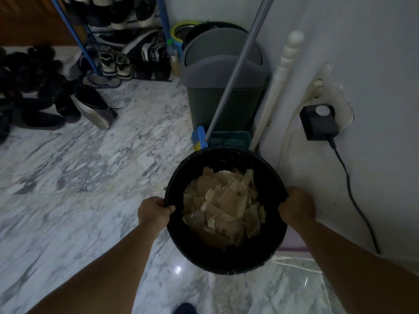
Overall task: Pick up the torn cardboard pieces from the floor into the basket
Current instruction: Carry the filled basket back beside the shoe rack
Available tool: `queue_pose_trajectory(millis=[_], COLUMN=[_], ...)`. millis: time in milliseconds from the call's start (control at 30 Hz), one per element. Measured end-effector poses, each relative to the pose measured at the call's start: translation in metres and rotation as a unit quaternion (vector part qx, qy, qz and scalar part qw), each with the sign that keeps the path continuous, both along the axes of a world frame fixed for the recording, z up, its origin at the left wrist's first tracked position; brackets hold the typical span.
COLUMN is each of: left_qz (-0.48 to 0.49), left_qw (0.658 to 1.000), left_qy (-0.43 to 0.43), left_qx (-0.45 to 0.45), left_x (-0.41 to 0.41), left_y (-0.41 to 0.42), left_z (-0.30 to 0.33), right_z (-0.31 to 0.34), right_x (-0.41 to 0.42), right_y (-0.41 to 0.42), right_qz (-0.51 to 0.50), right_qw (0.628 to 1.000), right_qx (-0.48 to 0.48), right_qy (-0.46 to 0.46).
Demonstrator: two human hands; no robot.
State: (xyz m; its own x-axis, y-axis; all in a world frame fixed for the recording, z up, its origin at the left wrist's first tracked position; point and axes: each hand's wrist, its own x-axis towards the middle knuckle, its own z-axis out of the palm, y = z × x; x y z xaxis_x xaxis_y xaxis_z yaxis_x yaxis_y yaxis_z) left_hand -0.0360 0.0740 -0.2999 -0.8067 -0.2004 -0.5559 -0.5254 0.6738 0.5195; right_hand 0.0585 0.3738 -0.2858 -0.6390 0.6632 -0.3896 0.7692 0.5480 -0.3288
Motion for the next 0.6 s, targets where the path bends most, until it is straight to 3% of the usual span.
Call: queue_pose_trajectory(millis=[200,367,600], left_qz=[0.02,-0.023,-0.031], left_qw=[0.992,0.987,0.987], left_qy=[-0.065,-0.12,-0.112], left_qx=[0.11,0.106,0.115], left_x=[0.0,0.008,0.03], left_y=[0.007,0.015,-0.007], left_z=[-0.01,0.016,0.074], right_z=[-0.01,-0.001,0.047], right_x=[0.003,0.009,0.031], right_y=[0.007,0.002,-0.008], right_qz=[0.047,0.066,0.094], right_qw=[0.998,0.994,0.989], right_qx=[-0.029,-0.084,-0.097], right_qy=[0.02,-0.004,-0.063])
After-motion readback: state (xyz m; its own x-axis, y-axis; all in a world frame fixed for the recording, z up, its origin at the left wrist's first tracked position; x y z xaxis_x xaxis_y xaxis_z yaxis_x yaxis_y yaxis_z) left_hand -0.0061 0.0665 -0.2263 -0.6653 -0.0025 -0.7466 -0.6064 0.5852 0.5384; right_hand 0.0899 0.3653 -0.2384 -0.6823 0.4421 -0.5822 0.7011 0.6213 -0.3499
